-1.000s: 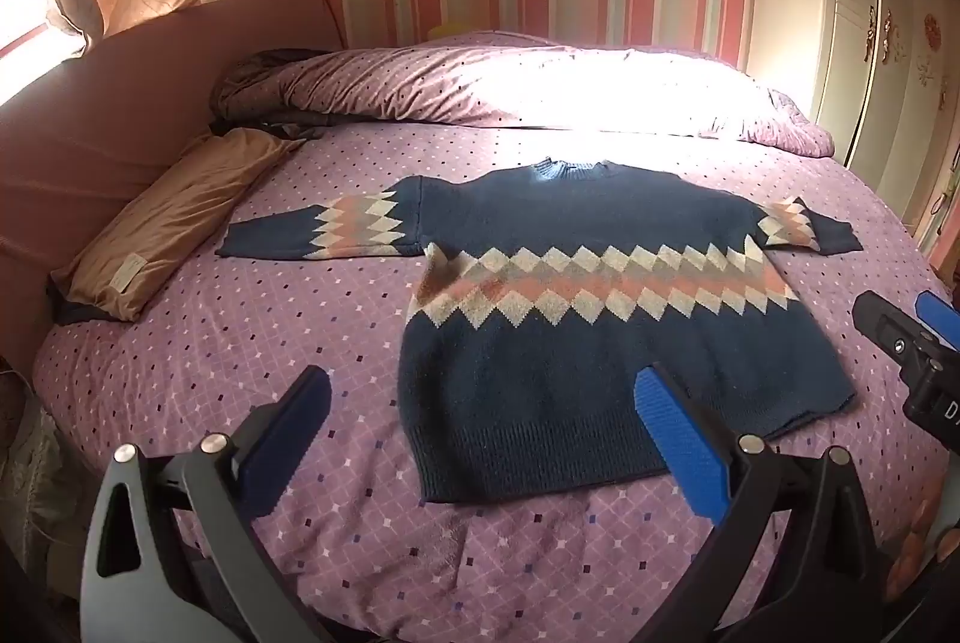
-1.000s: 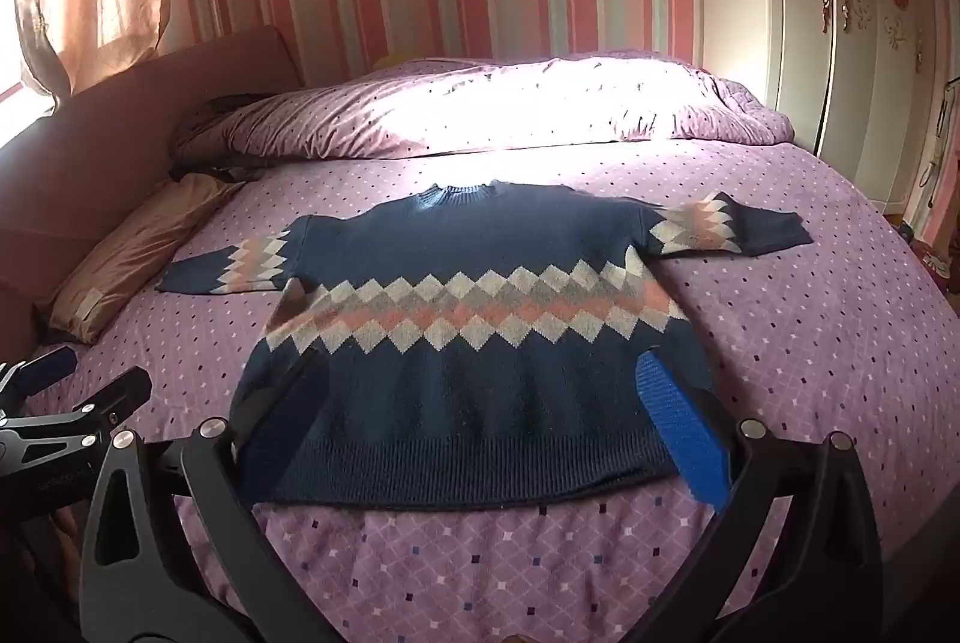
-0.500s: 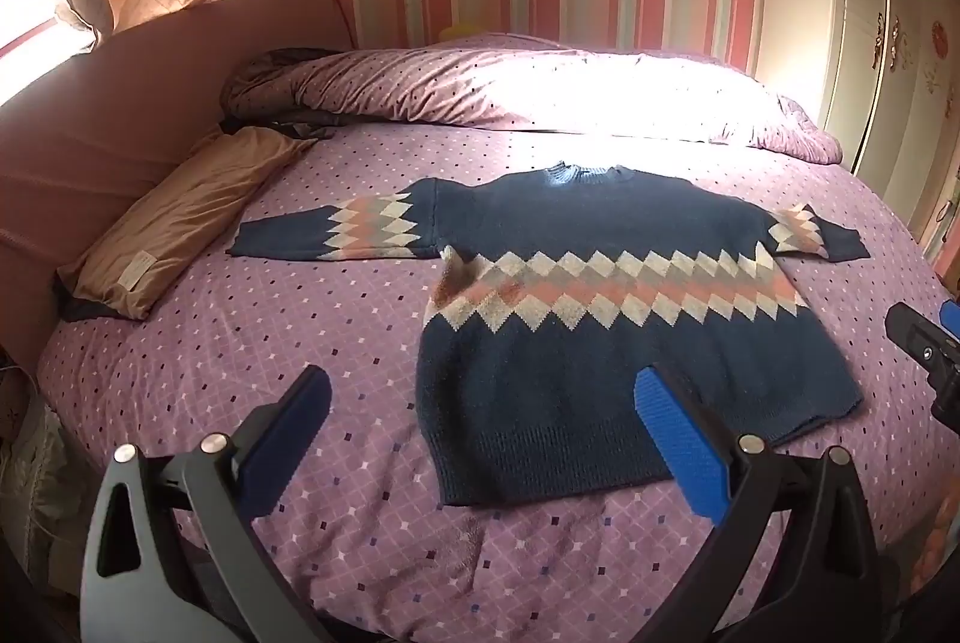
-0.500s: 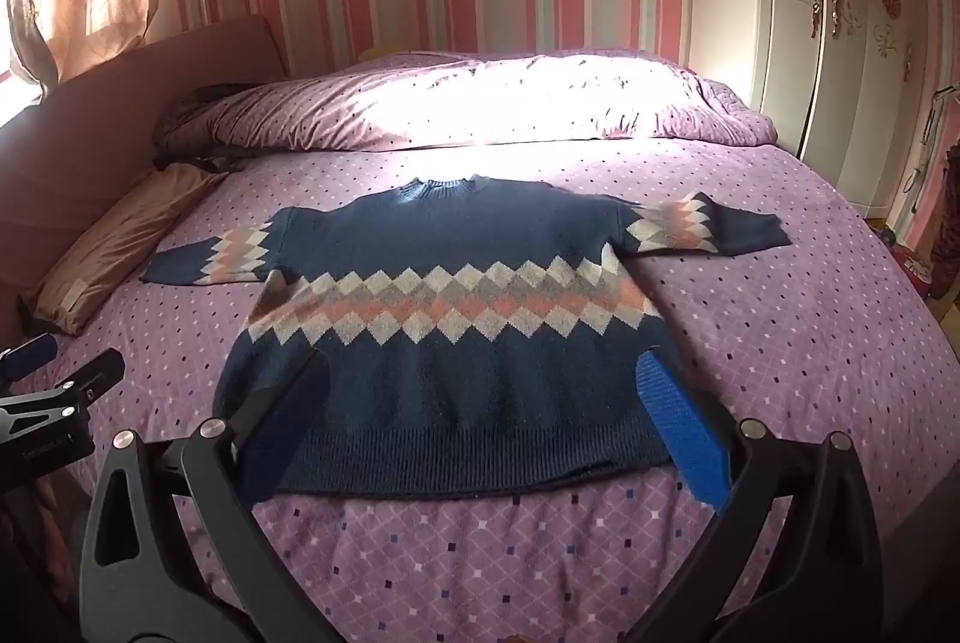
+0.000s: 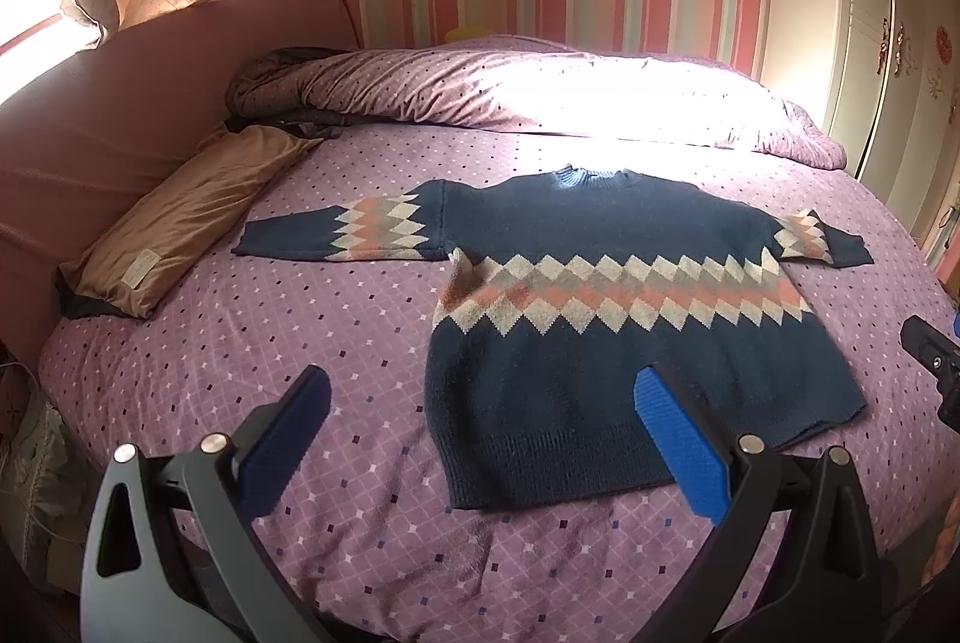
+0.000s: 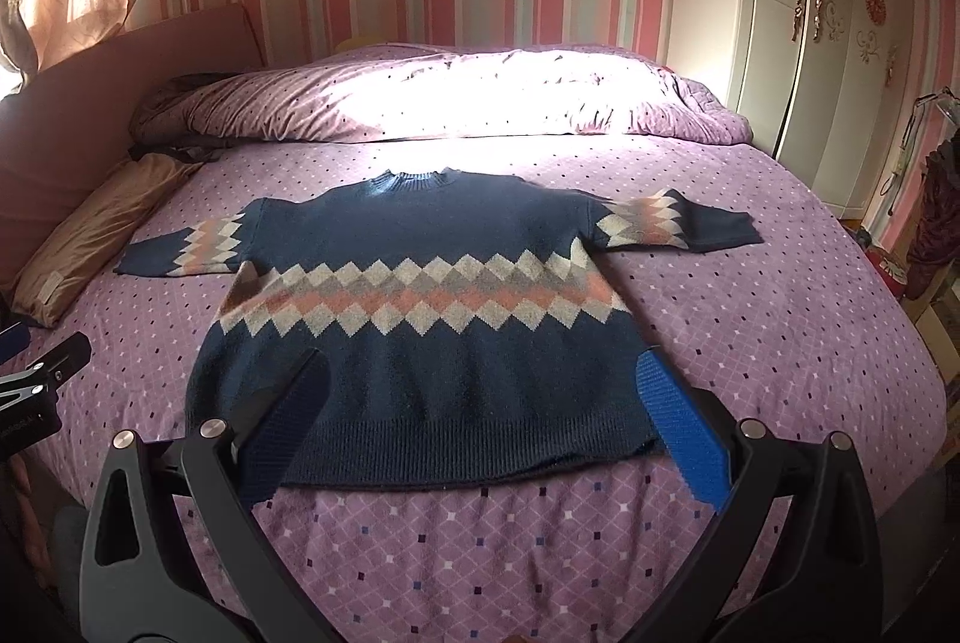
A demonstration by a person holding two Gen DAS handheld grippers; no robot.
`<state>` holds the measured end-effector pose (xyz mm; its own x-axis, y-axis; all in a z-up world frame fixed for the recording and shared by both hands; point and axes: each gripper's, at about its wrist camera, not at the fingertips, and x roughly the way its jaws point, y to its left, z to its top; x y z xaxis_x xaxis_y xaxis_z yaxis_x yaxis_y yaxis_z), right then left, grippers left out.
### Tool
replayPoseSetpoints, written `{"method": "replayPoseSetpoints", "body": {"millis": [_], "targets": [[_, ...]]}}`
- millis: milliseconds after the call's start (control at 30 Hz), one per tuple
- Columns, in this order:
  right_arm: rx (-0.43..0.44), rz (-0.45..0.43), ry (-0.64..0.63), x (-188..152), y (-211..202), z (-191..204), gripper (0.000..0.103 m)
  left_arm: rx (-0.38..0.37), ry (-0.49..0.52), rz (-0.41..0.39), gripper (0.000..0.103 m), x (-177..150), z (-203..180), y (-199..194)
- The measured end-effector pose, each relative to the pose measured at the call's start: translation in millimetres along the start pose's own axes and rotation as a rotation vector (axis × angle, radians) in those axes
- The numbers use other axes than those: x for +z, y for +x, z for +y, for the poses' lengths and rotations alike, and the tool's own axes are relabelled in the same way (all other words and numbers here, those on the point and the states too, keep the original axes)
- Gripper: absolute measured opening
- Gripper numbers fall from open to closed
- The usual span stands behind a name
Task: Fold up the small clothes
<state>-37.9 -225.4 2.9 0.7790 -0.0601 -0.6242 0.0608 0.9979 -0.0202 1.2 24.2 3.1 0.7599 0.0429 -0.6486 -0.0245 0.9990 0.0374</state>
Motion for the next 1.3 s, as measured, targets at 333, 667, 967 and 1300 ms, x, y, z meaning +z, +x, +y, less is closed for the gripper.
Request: {"method": "replayPoseSetpoints", "body": {"millis": [333, 667, 967, 1300], "targets": [[-0.010, 0.008, 0.001, -1, 1, 0, 0.100, -0.006, 0.008, 0.003, 0.102, -3, 2, 1], [-0.041, 0.001, 0.002, 1, -4, -4, 0.100, -0.013, 0.009, 0.005, 0.102, -5, 2, 1], [-0.044, -0.003, 0.012, 2, -6, -7, 0.100, -0.008, 0.011, 0.000, 0.102, -7, 3, 1], [-0.056, -0.007, 0.016, 5, -9, -10, 0.100, -0.011, 0.009, 0.000, 0.102, -5, 3, 0]]}}
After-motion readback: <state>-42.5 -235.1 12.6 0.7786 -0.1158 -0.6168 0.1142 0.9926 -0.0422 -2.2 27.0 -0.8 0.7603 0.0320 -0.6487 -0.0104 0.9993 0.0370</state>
